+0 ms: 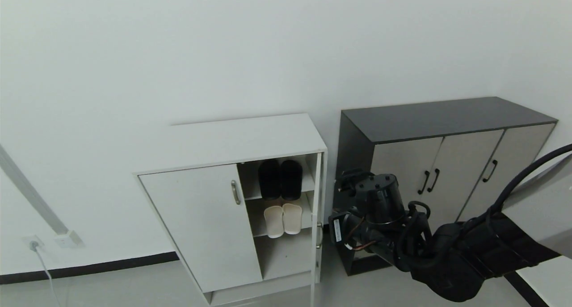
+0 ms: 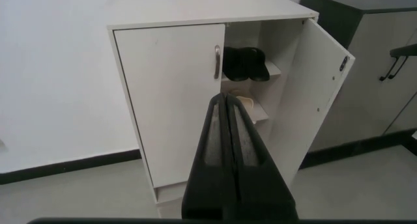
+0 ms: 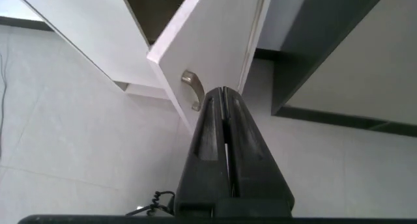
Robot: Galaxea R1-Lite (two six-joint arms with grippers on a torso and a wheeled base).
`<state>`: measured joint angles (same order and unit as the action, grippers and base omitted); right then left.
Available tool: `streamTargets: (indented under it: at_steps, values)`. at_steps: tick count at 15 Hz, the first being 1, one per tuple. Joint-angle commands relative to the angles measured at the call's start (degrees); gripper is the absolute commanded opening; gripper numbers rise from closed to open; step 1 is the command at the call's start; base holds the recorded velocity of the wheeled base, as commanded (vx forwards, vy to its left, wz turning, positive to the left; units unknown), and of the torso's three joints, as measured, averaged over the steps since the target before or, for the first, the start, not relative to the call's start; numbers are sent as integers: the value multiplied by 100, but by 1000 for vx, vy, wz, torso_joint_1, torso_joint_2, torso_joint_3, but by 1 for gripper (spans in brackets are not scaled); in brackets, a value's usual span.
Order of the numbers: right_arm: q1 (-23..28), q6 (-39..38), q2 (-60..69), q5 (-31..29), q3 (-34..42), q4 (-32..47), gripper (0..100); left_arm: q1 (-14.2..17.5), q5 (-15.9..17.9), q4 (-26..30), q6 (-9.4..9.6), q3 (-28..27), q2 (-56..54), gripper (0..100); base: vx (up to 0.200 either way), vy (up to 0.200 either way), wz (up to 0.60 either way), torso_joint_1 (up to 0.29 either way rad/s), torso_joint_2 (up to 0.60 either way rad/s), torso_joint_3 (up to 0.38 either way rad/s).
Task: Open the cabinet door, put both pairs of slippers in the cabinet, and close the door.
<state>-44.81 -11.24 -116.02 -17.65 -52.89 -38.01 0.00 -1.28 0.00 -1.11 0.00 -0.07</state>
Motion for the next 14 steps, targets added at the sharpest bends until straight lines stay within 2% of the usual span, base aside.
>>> streamTargets:
  at_steps: [1,2,7,12,14]
  values:
    - [-10,-1,0,16,42,-5,0,0,-4,0,-3,0,7,0,0,0,600,7,2,12]
    - [-10,-10,9,104,78,-75,0,0,-4,0,-3,0,7,0,0,0,600,12,2,2]
    - [52,157,71,130,245,-374,0,0,-4,0,-3,0,7,0,0,0,0,0,0,0]
    - [553,676,484,-116,350,-295,0,0,-4,0,5,0,7,0,0,0,0,0,0,0]
    - [737,878,607,-124,473,-172,0,0,-4,0,14,0,7,0,200,0,0,0,5,0]
